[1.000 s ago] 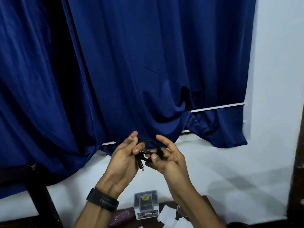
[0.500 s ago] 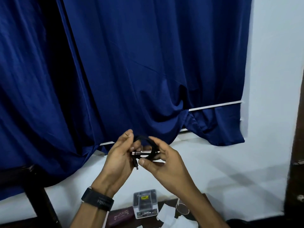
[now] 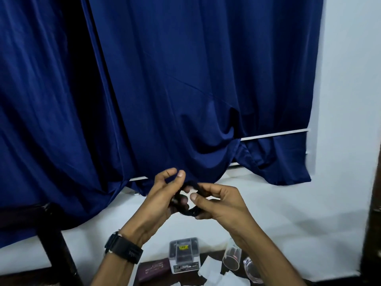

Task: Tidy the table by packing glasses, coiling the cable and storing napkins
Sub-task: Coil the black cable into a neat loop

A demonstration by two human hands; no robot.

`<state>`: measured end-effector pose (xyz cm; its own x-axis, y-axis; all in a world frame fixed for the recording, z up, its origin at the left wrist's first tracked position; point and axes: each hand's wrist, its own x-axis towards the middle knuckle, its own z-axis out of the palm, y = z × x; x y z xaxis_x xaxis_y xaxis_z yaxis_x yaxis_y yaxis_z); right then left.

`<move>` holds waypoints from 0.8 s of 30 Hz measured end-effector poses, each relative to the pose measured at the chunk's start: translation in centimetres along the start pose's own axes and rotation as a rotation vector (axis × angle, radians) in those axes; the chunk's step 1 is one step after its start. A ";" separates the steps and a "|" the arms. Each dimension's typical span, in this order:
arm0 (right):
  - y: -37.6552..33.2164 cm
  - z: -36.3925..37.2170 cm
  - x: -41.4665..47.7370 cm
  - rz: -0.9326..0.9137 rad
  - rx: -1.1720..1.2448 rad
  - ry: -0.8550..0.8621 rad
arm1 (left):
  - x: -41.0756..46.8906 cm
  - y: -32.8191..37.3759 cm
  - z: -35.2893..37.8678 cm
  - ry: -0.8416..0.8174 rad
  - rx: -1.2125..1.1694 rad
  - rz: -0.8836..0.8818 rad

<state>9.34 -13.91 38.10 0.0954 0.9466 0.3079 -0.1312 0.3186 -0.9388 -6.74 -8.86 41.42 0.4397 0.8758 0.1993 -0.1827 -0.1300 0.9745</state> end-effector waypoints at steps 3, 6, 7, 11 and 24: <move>-0.1 -0.3 0.1 -0.023 0.011 0.110 | -0.6 -1.0 -0.3 -0.005 0.138 0.054; -0.4 -0.4 0.1 -0.025 0.035 0.116 | -1.1 -1.7 -0.1 0.029 0.100 0.105; -0.4 -0.3 0.0 -0.028 0.047 0.121 | -1.1 -1.9 0.2 0.061 0.087 0.126; 0.2 0.3 -0.1 -0.027 0.089 0.131 | -0.7 -2.4 1.2 0.127 0.073 0.186; -1.8 -1.0 0.8 0.039 0.009 0.133 | -0.6 -1.0 0.1 0.015 -0.044 0.103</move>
<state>10.66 -13.80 39.82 0.2202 0.9437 0.2469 -0.1461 0.2822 -0.9482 -6.70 -9.31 40.33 0.4032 0.8658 0.2963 -0.2650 -0.1995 0.9434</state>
